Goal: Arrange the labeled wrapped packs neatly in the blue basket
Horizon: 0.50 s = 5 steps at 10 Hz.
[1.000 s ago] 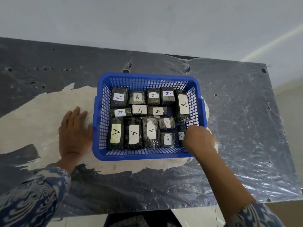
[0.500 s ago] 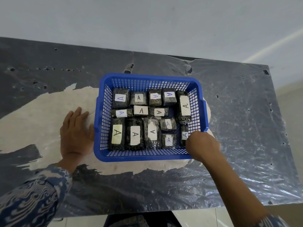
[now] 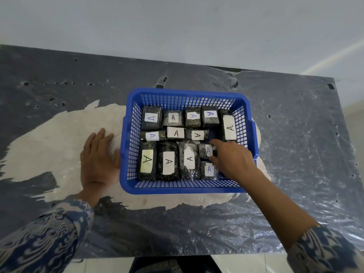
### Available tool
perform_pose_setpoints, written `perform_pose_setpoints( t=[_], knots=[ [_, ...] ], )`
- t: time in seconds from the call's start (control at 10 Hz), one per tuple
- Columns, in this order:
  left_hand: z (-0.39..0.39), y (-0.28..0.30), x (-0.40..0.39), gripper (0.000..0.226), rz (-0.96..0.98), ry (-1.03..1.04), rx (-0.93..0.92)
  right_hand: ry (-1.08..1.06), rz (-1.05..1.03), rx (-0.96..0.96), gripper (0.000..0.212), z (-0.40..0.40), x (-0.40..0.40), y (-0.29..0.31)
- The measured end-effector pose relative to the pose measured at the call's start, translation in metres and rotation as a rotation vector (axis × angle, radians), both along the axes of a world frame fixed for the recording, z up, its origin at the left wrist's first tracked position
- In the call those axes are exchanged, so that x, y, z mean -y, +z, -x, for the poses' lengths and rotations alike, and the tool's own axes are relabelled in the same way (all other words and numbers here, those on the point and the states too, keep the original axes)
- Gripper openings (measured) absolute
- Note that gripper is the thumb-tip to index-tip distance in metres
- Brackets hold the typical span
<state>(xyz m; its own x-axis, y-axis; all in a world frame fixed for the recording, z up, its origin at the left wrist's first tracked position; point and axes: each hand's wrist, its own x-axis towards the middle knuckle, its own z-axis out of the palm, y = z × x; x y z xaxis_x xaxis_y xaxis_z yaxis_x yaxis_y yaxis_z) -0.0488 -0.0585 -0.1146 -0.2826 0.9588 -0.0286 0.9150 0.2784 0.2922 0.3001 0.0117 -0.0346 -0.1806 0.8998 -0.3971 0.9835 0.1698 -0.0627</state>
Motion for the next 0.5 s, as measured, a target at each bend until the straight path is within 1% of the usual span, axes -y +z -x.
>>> perform_pose_setpoints(
  t=[0.1, 0.2, 0.4, 0.5],
  knots=[
    [-0.0003, -0.0015, 0.0004, 0.061, -0.002, 0.009, 0.01, -0.024, 0.009, -0.052, 0.052, -0.0028, 0.0048, -0.0056],
    [-0.0018, 0.001, -0.002, 0.06, 0.006, 0.018, 0.029, -0.046, 0.004, -0.08, 0.049, -0.0059, 0.0042, -0.0095],
    [0.0001, 0.0019, 0.0008, 0.06, 0.013, 0.006, 0.009, -0.033, 0.004, -0.07, 0.048, -0.0032, 0.0046, -0.0111],
    [0.0023, -0.0025, 0.0012, 0.059, -0.008, -0.008, -0.004, -0.031, 0.012, -0.098, 0.058, -0.0053, 0.0041, -0.0127]
  ],
)
